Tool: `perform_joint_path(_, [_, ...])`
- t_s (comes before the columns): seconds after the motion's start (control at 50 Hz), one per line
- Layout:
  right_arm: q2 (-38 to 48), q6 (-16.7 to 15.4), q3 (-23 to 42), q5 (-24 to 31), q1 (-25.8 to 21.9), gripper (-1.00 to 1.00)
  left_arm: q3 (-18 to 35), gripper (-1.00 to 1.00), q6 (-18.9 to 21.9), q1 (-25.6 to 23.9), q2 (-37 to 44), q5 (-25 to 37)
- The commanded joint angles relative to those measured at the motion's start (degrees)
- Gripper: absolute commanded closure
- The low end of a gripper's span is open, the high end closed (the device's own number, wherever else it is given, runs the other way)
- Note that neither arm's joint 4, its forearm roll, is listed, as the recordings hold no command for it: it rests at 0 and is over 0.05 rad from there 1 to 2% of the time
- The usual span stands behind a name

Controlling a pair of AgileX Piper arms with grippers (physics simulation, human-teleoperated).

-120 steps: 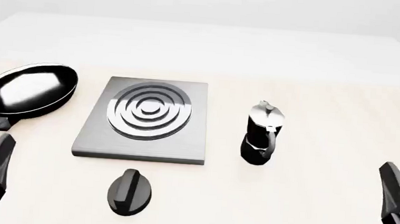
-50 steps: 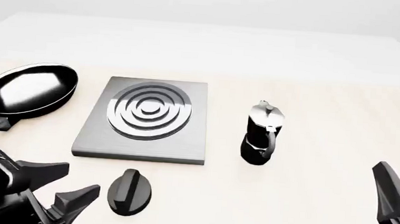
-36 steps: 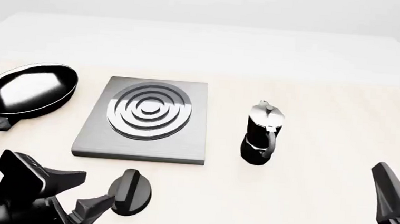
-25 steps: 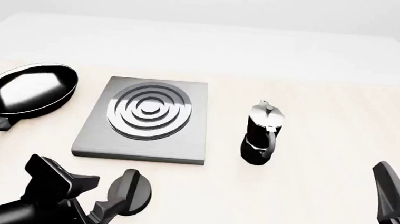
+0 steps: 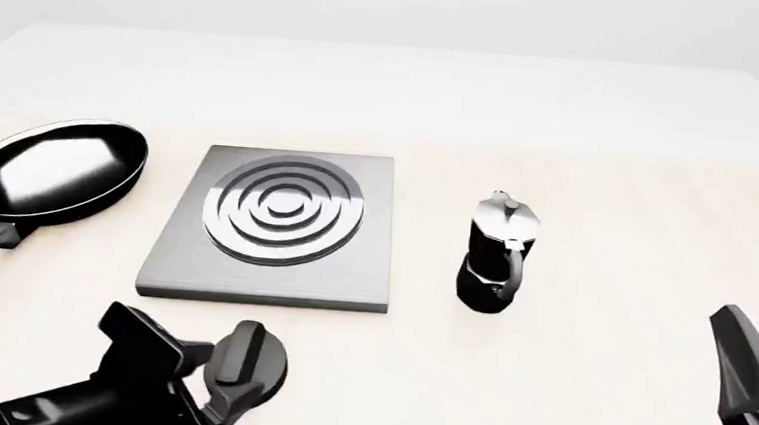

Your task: Turn on the stove and put the frying pan on it.

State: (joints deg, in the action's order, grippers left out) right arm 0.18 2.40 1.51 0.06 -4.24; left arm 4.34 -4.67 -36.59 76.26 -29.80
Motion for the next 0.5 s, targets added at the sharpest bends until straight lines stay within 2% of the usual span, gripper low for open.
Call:
perform_joint_path(0.02, [0.0, 0.15, 0.18, 0.02, 0.1, -1.0, -0.07, -1.0, -0.14, -0.27, 3.98, -3.49])
perform_joint_path(0.24, [-0.04, 0.18, 0.38, 0.14, 0.24, -1.0, -0.62, -1.0, -0.21, -0.8, 6.67, -6.39])
perform_joint_path(0.5, [-0.11, 0.39, 0.31, 0.03, 0.69, -1.0, 0.06, -1.0, -1.8, -6.29, 2.77, -2.47])
